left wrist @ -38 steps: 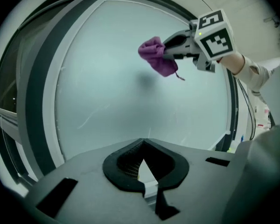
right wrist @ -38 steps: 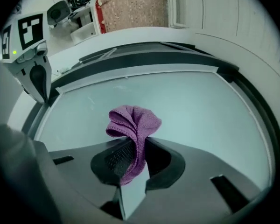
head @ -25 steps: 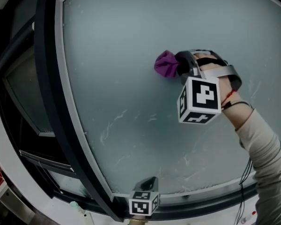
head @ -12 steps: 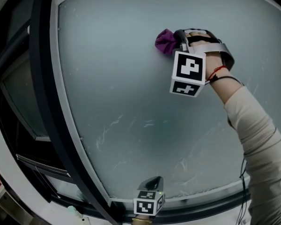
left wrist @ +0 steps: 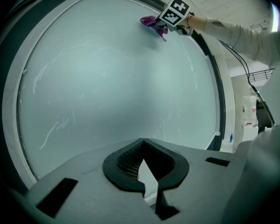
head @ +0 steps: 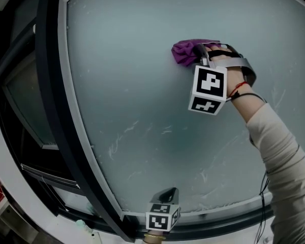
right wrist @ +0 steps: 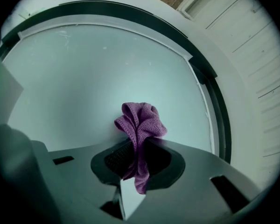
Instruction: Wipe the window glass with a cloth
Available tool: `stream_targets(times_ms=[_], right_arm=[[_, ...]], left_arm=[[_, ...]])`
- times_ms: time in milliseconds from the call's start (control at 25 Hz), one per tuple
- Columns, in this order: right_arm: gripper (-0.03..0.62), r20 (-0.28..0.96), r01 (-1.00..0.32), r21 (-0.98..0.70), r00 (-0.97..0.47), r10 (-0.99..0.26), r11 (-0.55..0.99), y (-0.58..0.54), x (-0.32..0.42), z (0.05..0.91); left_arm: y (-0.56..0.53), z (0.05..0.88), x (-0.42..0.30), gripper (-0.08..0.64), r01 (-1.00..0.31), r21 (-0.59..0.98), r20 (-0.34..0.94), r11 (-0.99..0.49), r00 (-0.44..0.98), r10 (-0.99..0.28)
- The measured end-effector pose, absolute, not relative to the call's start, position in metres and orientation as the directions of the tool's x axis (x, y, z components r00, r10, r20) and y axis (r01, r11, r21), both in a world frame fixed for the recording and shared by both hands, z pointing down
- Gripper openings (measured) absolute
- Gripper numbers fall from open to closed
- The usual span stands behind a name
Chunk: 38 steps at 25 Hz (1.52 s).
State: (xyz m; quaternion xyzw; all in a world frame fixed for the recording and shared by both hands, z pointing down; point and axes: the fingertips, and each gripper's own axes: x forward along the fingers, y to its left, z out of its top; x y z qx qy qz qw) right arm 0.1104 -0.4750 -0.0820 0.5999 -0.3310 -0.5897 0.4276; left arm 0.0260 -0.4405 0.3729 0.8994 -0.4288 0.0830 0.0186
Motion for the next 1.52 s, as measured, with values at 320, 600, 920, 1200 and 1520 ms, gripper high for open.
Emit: stream_targets(times_ms=[320, 600, 920, 1200, 1520], right_arm=[[0.058, -0.37, 0.112, 0.926, 0.078, -0.926, -0.361, -0.48, 0.116, -0.027], [0.058, -0.29, 0.102, 0.954, 0.079, -0.954, -0.281, -0.478, 0.122, 0.026], [0.058, -0.208, 0.072, 0.977, 0.074, -0.975, -0.203, -0.478, 0.123, 0.086], [0.058, -0.12, 0.054, 0.992, 0.069, -0.99, -0.117, -0.477, 0.123, 0.15], [0.058, -0.012, 0.029, 1.0, 0.067, -0.998, -0.011, -0.477, 0.124, 0.226]], left_arm=[[-0.438, 0.373, 0.029, 0.005, -0.776, -0.041, 0.164, -0.629, 0.616, -0.77], [-0.433, 0.37, 0.034, 0.005, -0.77, -0.041, 0.16, -0.637, 0.625, -0.764], [-0.427, 0.369, 0.039, 0.005, -0.762, -0.043, 0.161, -0.646, 0.632, -0.758], [-0.42, 0.368, 0.038, 0.005, -0.764, -0.036, 0.16, -0.644, 0.632, -0.759], [-0.418, 0.371, 0.036, 0.005, -0.77, -0.029, 0.157, -0.638, 0.626, -0.763]])
